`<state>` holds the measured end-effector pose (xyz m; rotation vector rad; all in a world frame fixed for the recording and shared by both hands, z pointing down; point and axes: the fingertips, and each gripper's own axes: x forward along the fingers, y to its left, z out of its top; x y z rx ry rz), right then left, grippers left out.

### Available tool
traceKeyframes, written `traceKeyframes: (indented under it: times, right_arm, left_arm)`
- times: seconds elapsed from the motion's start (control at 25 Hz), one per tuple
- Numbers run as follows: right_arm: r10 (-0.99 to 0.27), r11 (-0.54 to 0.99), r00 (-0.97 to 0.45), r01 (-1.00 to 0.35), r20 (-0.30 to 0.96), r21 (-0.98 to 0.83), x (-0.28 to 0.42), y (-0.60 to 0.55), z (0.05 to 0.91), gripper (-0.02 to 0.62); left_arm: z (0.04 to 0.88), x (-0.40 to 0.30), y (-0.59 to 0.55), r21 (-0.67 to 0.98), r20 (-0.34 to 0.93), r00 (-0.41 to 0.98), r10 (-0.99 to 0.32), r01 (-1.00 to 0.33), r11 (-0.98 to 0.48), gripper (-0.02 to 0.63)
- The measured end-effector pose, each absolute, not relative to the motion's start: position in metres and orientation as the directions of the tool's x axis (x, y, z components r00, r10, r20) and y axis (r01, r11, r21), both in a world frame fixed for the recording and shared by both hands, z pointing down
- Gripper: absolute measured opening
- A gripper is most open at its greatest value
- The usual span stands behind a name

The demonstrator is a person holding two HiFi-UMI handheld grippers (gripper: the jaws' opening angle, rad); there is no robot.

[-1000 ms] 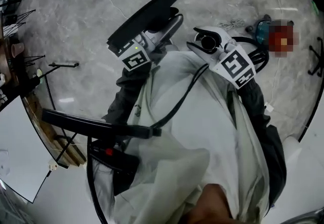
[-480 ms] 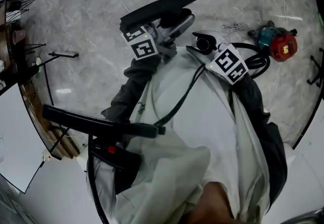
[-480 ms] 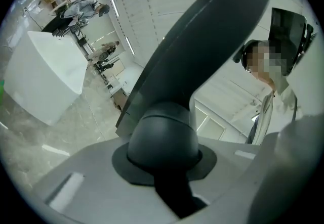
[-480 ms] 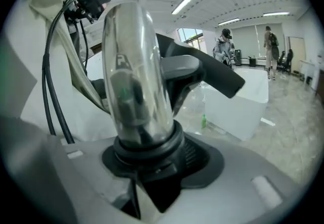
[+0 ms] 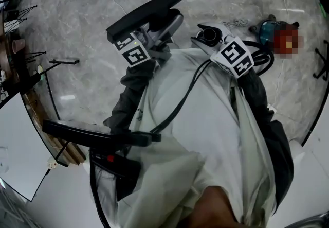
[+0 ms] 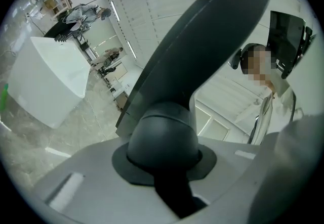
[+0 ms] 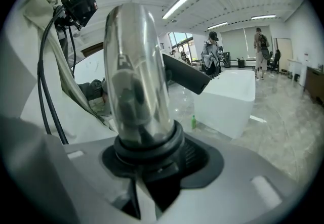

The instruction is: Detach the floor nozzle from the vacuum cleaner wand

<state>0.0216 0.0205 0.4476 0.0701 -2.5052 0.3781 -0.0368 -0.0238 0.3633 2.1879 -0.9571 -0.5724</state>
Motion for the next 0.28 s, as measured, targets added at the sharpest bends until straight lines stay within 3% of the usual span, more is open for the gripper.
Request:
traceKeyframes:
  times: [0.28]
  right_arm:
    - [-0.014, 0.955, -0.804, -0.188, 0.594, -0.232, 0.038, 0.003, 0.452, 0.193]
  left_arm:
    - [0.361, -0.035, -0.023, 0.728, -0.123, 0.625, -0.771, -0.471, -0.498, 0.086]
